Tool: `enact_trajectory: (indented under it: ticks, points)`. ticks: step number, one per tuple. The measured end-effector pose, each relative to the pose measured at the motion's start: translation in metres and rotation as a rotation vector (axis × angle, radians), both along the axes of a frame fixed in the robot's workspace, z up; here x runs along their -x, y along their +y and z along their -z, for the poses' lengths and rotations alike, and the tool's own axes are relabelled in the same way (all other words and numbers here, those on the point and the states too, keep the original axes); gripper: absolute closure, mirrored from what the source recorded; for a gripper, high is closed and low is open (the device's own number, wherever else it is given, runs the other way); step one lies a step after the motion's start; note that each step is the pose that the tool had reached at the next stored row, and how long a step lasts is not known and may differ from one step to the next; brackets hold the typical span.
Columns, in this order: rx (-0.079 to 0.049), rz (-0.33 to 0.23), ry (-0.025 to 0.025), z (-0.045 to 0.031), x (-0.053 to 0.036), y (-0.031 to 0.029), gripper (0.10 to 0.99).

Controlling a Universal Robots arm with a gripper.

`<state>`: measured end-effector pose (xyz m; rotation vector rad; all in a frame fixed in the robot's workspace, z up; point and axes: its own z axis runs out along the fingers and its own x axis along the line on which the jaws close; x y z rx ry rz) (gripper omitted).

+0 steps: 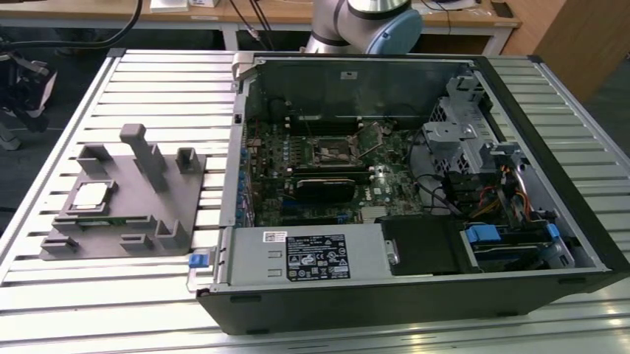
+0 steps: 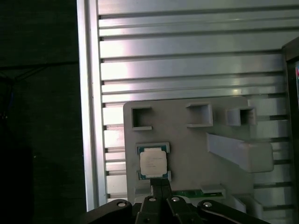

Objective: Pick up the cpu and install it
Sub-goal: 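Pick up the cpu and move it towards the insertion slot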

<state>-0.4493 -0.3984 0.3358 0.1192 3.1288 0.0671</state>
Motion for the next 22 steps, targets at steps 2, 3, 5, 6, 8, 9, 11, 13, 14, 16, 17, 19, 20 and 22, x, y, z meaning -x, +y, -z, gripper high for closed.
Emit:
enact_trajectory:
  ticks: [2,3,5,6,8,9,11,13,14,16,17,19,20,22]
  points:
    - [0.000,0.000,0.0009,0.0007,0.0000,0.0000,0.980]
    - [0.000,0.000,0.0013,0.0011,0.0000,0.0000,0.980]
    - [0.000,0.000,0.0023,0.0018,0.0000,0.0000,0.980]
    - [0.000,0.000,0.0028,0.0021,0.0000,0.0000,0.980]
    - [0.000,0.000,0.0037,0.0029,0.0000,0.0000,0.980]
    - [0.000,0.000,0.0043,0.0033,0.0000,0.0000,0.980]
    - [0.000,0.000,0.0051,0.0041,0.0000,0.0000,0.980]
    - [0.000,0.000,0.0061,0.0052,0.0000,0.0000,0.980]
    - [0.000,0.000,0.0065,0.0059,0.0000,0.0000,0.980]
    - [0.000,0.000,0.0078,0.0072,0.0000,0.0000,0.980]
    - [0.000,0.000,0.0084,0.0078,0.0000,0.0000,0.980]
    - [0.000,0.000,0.0093,0.0087,0.0000,0.0000,0.980]
    - [0.000,0.000,0.0095,0.0092,0.0000,0.0000,0.980]
    - [0.000,0.000,0.0097,0.0104,0.0000,0.0000,0.980]
